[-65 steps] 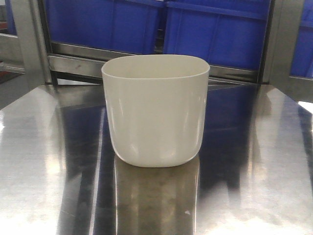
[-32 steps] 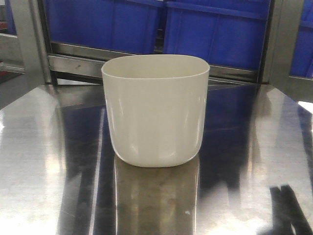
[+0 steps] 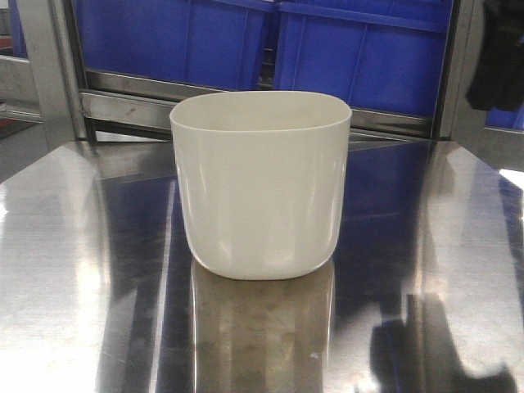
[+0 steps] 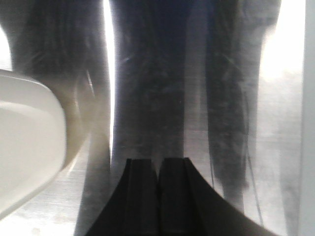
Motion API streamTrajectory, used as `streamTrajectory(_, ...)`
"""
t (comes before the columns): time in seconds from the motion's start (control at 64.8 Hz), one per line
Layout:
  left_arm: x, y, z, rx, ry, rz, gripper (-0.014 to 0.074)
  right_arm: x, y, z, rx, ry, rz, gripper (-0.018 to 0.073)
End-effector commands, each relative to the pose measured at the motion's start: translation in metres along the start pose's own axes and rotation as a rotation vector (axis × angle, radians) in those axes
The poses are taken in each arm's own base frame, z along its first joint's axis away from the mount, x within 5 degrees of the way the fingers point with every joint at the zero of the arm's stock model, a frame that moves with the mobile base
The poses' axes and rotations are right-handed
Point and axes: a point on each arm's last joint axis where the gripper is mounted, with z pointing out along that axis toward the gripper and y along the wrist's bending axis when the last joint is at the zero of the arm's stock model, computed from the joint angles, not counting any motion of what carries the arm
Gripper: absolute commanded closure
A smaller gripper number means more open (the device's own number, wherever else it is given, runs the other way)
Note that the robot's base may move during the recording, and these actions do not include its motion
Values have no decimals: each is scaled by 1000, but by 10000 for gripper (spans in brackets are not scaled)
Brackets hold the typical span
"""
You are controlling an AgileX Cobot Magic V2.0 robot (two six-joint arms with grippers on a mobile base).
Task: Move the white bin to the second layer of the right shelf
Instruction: 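Lower the right gripper onto the white bin's rim and close it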
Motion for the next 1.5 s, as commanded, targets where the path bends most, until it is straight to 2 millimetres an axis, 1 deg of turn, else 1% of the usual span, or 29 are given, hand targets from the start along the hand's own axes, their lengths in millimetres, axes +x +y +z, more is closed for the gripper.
streamTrajectory(0.0,4,0,0,-6,-64,-9,512,-12,11,-20,-28,-83,-27,347)
streamTrajectory(0.108,4,0,0,-6,-64,-9,512,-17,26,-18,-38,-62,-54,211)
streamTrajectory(0.17,4,0,0,-6,-64,-9,512,-18,36,-15,-43,-45,-62,160)
streamTrajectory(0.34,4,0,0,-6,-64,-9,512,-25,62,-9,-37,4,-91,152)
streamTrajectory(0.525,4,0,0,-6,-64,-9,512,-27,80,-11,-9,48,-116,152)
streamTrajectory(0.772,4,0,0,-6,-64,-9,512,-27,82,-12,-17,57,-84,152)
streamTrajectory(1.065,4,0,0,-6,-64,-9,512,-25,91,-10,-53,45,-60,152)
streamTrajectory(1.343,4,0,0,-6,-64,-9,512,-22,100,13,-29,95,-61,152)
streamTrajectory(1.481,4,0,0,-6,-64,-9,512,-22,101,19,-24,104,-50,152)
